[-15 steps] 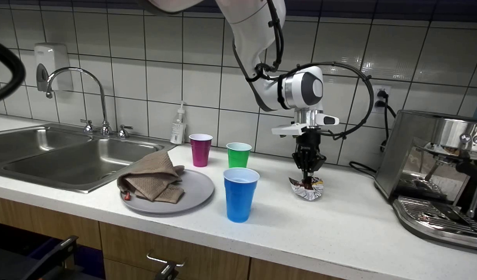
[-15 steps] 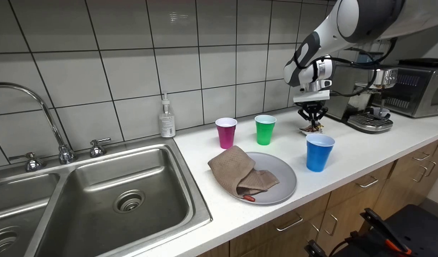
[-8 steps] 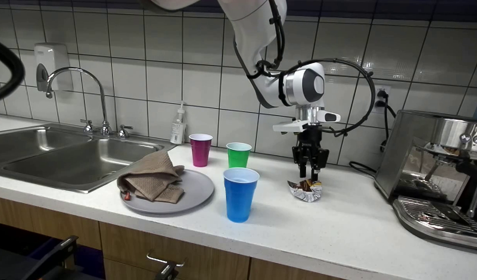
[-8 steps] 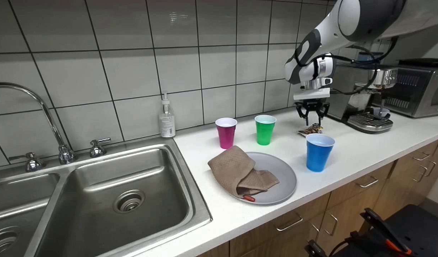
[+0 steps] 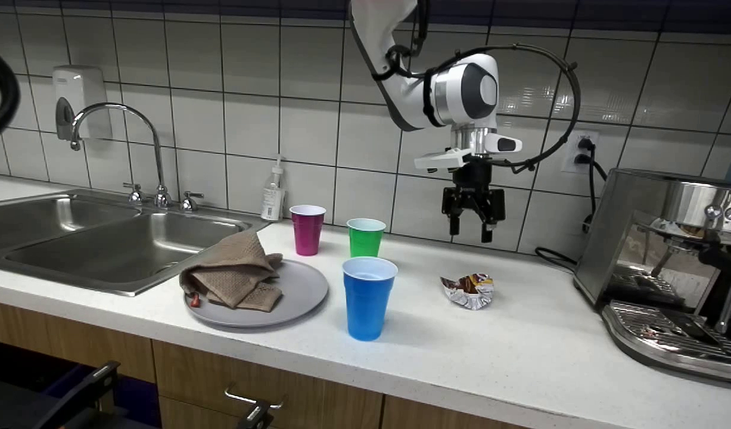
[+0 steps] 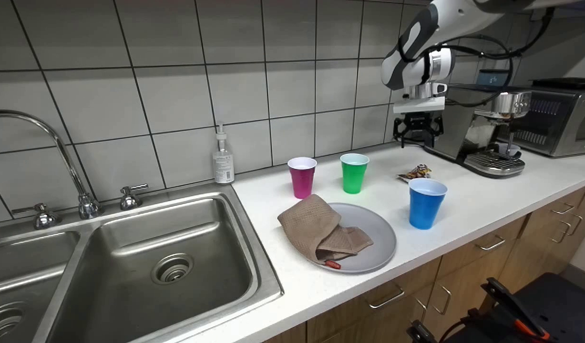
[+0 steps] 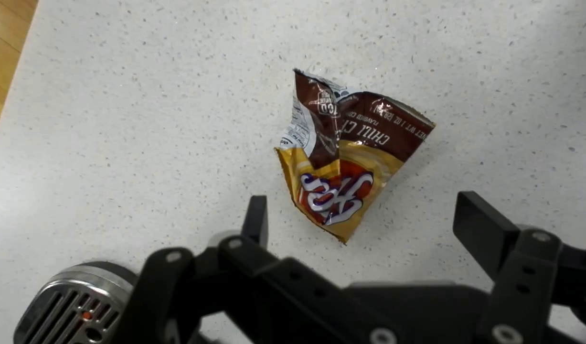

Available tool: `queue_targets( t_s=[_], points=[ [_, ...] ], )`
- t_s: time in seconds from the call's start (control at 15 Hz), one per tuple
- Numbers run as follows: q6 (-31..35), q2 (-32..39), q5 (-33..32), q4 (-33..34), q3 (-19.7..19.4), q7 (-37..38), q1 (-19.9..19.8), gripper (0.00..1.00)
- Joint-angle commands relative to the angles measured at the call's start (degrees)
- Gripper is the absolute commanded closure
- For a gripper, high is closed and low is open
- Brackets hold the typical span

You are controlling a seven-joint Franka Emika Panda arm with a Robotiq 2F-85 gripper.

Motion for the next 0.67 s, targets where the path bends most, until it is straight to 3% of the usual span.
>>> queue_targets(
  t_s=[0.0,0.6],
  points=[
    [1.96,-8.75,-0.46,-10.67,0.02,-2.12,1.38,0.0],
    [6.13,-27.73,-4.78,-35.67,0.56,-4.43,6.71,0.0]
  ],
)
